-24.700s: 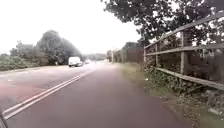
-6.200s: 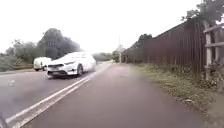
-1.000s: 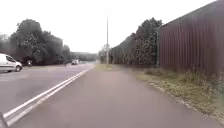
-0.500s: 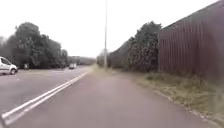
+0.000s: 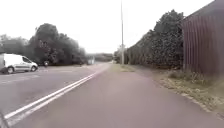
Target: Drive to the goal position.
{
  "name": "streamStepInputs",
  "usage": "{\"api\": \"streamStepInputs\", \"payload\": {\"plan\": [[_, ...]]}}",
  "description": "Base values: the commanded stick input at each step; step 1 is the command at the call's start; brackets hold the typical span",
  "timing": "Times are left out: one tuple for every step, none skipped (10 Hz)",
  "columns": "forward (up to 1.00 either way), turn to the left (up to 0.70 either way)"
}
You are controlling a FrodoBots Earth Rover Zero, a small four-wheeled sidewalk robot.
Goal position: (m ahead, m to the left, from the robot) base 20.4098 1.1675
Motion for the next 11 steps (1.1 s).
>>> {"api": "streamStepInputs", "payload": {"plan": [[1.0, 0.0], [1.0, 0.0], [1.0, 0.0], [1.0, 0.0], [1.0, -0.4], [1.0, -0.4], [1.0, -0.4], [1.0, -0.4], [1.0, -0.4], [1.0, -0.4], [1.0, -0.4]]}}
